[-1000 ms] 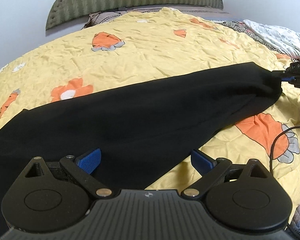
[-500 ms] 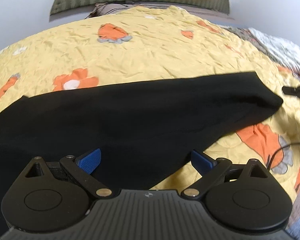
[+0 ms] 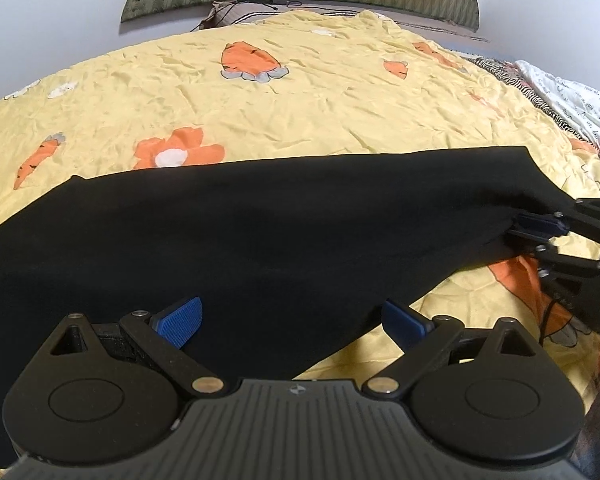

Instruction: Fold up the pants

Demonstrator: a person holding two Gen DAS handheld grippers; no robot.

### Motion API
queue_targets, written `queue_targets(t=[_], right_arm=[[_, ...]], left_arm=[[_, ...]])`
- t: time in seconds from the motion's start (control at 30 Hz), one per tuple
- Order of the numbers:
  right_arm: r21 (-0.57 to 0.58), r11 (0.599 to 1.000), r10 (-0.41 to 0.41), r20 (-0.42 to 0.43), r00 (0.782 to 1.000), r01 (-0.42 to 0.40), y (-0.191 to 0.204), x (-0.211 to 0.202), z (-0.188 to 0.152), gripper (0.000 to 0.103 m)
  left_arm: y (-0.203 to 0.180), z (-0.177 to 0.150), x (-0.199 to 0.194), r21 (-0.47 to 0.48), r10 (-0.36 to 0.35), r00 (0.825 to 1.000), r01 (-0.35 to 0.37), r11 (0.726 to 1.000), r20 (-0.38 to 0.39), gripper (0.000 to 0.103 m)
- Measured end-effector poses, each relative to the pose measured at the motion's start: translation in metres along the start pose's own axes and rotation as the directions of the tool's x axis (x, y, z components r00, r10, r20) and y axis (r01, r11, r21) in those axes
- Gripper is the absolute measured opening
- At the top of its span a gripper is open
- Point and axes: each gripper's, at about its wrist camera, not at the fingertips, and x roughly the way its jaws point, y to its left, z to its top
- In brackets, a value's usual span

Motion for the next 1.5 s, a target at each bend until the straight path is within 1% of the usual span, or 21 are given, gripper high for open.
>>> queue_targets(t=[0.1, 0.2, 0.27, 0.3, 0.37, 0.47, 0.53, 0.6, 0.67, 0.8, 0.97, 1.07, 1.17, 1.27, 1.3, 1.33, 1.37, 1.4, 1.43, 1.47, 1.5], right_arm=[[-0.092, 0.996, -0.008, 0.01, 1.0, 0.009, 0.014, 0.008, 0.006, 0.019], [-0.15, 0.989, -0.009, 0.038, 0.999, 0.015, 0.023, 0.012, 0.008, 0.019], [-0.081, 0.996, 0.048, 0.046, 0.998, -0.044, 0.012, 0.009, 0.01, 0.015], [-0.028, 0.996, 0.084, 0.049, 0.995, -0.083, 0.004, 0.007, 0.012, 0.011], [0.037, 0.991, 0.122, 0.07, 0.99, -0.125, -0.009, -0.001, 0.014, 0.008], [0.077, 0.983, 0.161, 0.093, 0.983, -0.168, -0.019, -0.014, 0.017, 0.007], [0.078, 0.982, 0.165, 0.104, 0.981, -0.173, -0.02, -0.02, 0.017, 0.007], [0.07, 0.983, 0.161, 0.101, 0.982, -0.169, -0.019, -0.024, 0.018, 0.007], [0.064, 0.985, 0.151, 0.1, 0.983, -0.158, -0.017, -0.025, 0.017, 0.007], [0.043, 0.989, 0.139, 0.068, 0.988, -0.142, -0.011, -0.022, 0.012, 0.007], [0.063, 0.988, 0.14, 0.041, 0.989, -0.142, -0.007, -0.021, 0.001, 0.007], [0.085, 0.986, 0.14, 0.044, 0.989, -0.143, -0.007, -0.027, -0.005, 0.007], [0.118, 0.983, 0.137, 0.034, 0.99, -0.14, -0.009, -0.031, -0.013, 0.007], [0.212, 0.971, 0.105, 0.048, 0.993, -0.113, -0.021, -0.039, -0.026, 0.007], [0.283, 0.953, 0.094, 0.061, 0.994, -0.107, -0.031, -0.043, -0.032, 0.007], [0.381, 0.918, 0.083, 0.075, 0.994, -0.106, -0.045, -0.047, -0.04, 0.008], [0.489, 0.866, 0.07, 0.09, 0.994, -0.105, -0.061, -0.05, -0.049, 0.01], [0.604, 0.79, 0.056, 0.103, 0.993, -0.107, -0.079, -0.051, -0.061, 0.014], [0.709, 0.695, 0.051, 0.117, 0.992, -0.119, -0.098, -0.05, -0.075, 0.025], [0.799, 0.587, 0.052, 0.127, 0.991, -0.133, -0.115, -0.047, -0.09, 0.034], [0.863, 0.483, 0.056, 0.137, 0.989, -0.147, -0.13, -0.043, -0.104, 0.055]], left_arm=[[-0.007, 0.001, 0.004, 0.001, -0.002, 1.0, 0.002, 1.0, 0.0, 0.098], [-0.02, -0.001, 0.007, 0.054, -0.001, 1.0, 0.001, 0.999, 0.0, 0.098], [-0.031, -0.003, 0.007, 0.119, 0.003, 1.0, -0.005, 0.993, 0.017, 0.098], [-0.037, -0.005, 0.007, 0.163, 0.002, 1.0, -0.006, 0.987, 0.03, 0.098], [-0.051, -0.007, 0.007, 0.247, 0.007, 0.998, -0.022, 0.969, 0.062, 0.098], [-0.069, -0.008, 0.009, 0.342, -0.011, 0.993, -0.031, 0.939, 0.122, 0.098], [-0.077, -0.008, 0.016, 0.373, -0.007, 0.99, -0.047, 0.927, 0.143, 0.095], [-0.08, -0.006, 0.026, 0.377, 0.002, 0.989, -0.058, 0.924, 0.145, 0.091], [-0.076, -0.004, 0.034, 0.345, 0.0, 0.992, -0.044, 0.938, 0.128, 0.076], [-0.058, 0.001, 0.039, 0.243, -0.117, 0.99, 0.095, 0.965, 0.078, 0.058], [-0.053, -0.001, 0.033, 0.256, -0.154, 0.986, 0.134, 0.957, 0.059, 0.033], [-0.053, -0.002, 0.028, 0.258, -0.175, 0.983, 0.158, 0.953, 0.045, 0.025], [-0.058, -0.006, 0.022, 0.294, -0.198, 0.98, 0.18, 0.939, 0.031, 0.022], [-0.061, -0.01, 0.017, 0.319, -0.231, 0.973, 0.215, 0.923, 0.014, 0.021], [-0.061, -0.012, 0.015, 0.316, -0.245, 0.97, 0.229, 0.921, 0.01, 0.021], [-0.06, -0.012, 0.013, 0.312, -0.262, 0.965, 0.247, 0.917, 0.008, 0.021], [-0.06, -0.012, 0.011, 0.309, -0.283, 0.959, 0.269, 0.912, -0.002, 0.021], [-0.061, -0.011, 0.01, 0.307, -0.3, 0.954, 0.291, 0.906, -0.019, 0.021], [-0.061, -0.011, 0.008, 0.301, -0.317, 0.948, 0.312, 0.901, -0.032, 0.029], [-0.062, -0.01, 0.007, 0.296, -0.332, 0.943, 0.328, 0.897, -0.04, 0.029], [-0.063, -0.009, 0.006, 0.291, -0.348, 0.936, 0.347, 0.892, -0.05, 0.029]])
